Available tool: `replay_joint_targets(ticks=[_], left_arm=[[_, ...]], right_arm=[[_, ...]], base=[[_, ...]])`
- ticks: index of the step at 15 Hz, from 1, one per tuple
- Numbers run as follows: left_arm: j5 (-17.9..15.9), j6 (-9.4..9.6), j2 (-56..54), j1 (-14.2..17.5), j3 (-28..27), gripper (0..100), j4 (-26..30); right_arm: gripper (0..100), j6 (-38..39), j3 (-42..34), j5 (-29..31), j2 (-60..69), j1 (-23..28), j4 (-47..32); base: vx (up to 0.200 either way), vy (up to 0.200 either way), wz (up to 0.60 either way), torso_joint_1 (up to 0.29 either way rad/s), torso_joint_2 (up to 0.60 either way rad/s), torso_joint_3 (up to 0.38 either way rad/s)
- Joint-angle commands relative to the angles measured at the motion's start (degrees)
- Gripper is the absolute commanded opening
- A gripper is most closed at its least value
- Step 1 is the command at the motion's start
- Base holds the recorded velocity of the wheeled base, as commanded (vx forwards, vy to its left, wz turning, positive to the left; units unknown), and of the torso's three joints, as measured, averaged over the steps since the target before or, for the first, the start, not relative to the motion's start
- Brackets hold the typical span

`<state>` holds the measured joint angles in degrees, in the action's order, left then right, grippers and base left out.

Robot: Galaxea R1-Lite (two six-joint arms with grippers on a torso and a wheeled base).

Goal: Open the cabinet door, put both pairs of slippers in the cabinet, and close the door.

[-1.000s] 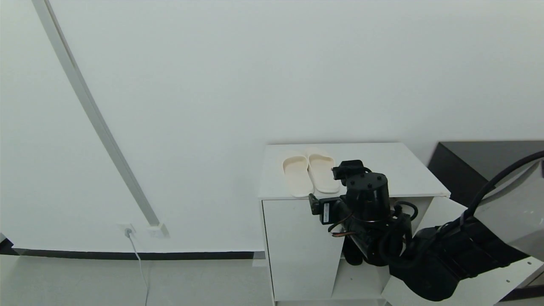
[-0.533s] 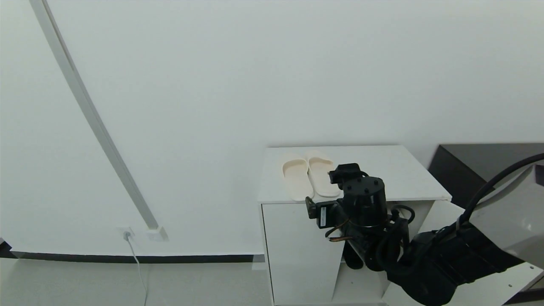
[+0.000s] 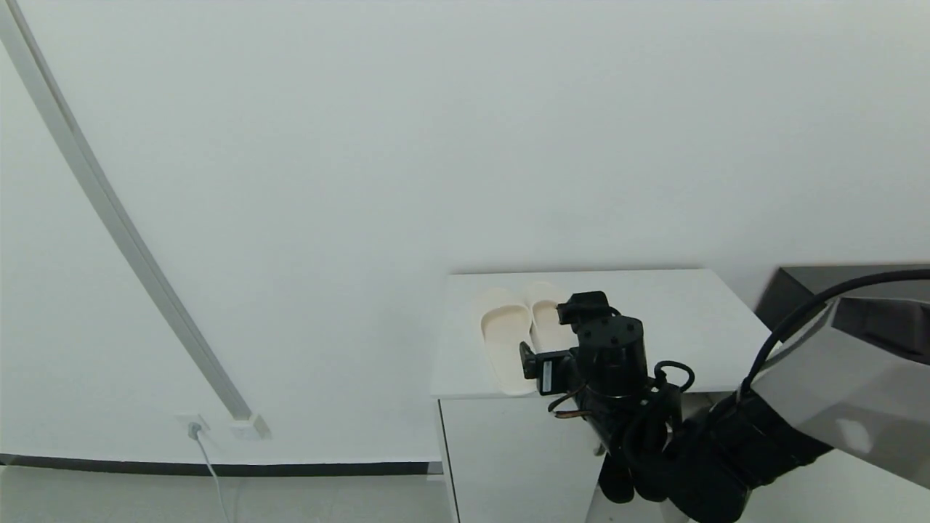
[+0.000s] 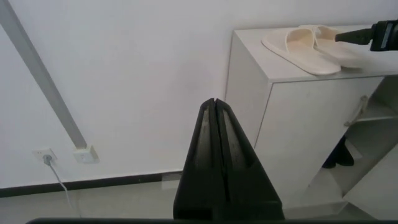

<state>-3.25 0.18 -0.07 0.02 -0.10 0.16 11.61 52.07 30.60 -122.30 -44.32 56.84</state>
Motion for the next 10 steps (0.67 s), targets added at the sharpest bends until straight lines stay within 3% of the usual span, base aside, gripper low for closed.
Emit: replay_joint_targets(ticks=[1,5,10], left_arm=[[0.0,-0.01,0.07,-0.02,0.01,0,0.02],[0.0,-0.01,0.07,0.06,0.01,0,-0.07],[0.0,-0.01,0.07,0.06,0.01,0,-0.07]], right_arm=[[100,-1.15,1.72,-0.8,-5.41,0.91,2.39],[100,-1.94,7.0,-4.23,-8.05,2.31,1.95],[100,-1.94,17.28,-5.29,-12.09,3.81,-4.55]], base=[[0.0,0.0,0.0,0.0,0.0,0.0],[0.0,0.0,0.0,0.0,0.0,0.0],[0.0,0.0,0.0,0.0,0.0,0.0]])
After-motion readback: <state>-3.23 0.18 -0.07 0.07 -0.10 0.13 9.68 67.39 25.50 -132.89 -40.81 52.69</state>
